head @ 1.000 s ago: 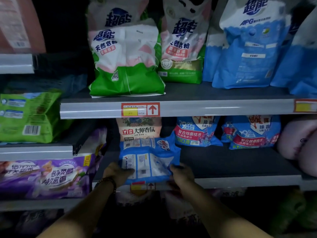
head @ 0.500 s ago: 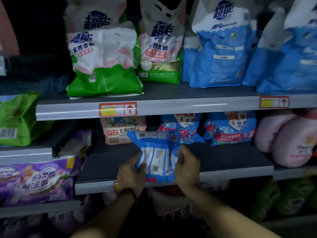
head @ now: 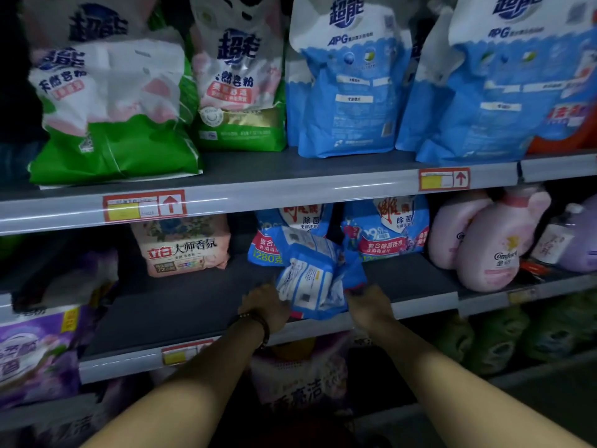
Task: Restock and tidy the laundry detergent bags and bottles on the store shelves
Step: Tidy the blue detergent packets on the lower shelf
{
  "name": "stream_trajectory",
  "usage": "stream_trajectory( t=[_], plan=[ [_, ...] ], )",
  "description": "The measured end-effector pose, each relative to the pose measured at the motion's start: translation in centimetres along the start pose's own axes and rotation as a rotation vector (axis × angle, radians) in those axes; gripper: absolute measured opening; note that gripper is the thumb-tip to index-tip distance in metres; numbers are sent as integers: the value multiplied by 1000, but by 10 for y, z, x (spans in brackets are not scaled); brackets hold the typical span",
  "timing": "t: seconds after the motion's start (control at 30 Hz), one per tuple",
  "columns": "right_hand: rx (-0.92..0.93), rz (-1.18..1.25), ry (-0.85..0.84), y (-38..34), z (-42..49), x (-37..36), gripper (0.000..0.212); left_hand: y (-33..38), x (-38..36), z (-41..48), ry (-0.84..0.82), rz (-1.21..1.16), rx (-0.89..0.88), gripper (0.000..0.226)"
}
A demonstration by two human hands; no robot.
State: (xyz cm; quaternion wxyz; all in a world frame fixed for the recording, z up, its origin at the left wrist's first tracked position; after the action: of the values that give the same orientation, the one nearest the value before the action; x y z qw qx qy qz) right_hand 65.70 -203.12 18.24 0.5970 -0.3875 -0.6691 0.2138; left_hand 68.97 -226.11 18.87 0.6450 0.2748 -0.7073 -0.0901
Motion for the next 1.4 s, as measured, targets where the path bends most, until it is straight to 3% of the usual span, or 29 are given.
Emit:
stream_trajectory(
  t=[0.07,0.2,0.43,0.53,0.67,0.8,1.0,1.03,1.27,1.4],
  plan=[
    [-8,62,-9,20,4,-1,47,2,2,-13,38,71,-3,76],
    [19,60,-89,58,-4,-14,72,-3,-3,-41,94,28,-46,74],
    [130,-30,-209,37,-116,-4,19,-30,-17,-127,3,1,-213,44],
    [208,-115,-283,41,-147,-17,28,-42,-28,-167,-14,22,-287,47],
    [263,-162,-341,57,-177,-42,8,-72,-43,-201,-52,-18,-239,40],
    [198,-180,-444,90,-195,-83,20,-110,-71,-224,-91,-125,-169,21],
    [71,-234,-500,171,-205,-142,4,-174,-127,-243,-157,-260,-19,21],
    [48,-239,-524,189,-207,-150,5,-182,-138,-246,-168,-273,-2,20],
    [-112,-409,-584,306,-195,-195,68,-208,-183,-256,-180,-403,18,15],
    [-191,-417,-642,317,-187,-201,71,-211,-192,-250,-150,-400,-10,20]
  ],
)
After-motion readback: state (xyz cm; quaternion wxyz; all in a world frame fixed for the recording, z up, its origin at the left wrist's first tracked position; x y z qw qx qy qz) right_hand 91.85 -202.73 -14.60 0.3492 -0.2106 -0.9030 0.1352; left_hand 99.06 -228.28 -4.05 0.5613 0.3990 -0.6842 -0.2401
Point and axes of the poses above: each hand's wrist, its own z-axis towards the middle knuckle, its own x-axis out of the back of the hand, y = z × x, the point moved 2 cm from there along z, towards the middle knuckle, and after that the axes turned 3 degrees about -z, right-handed, at the moved point
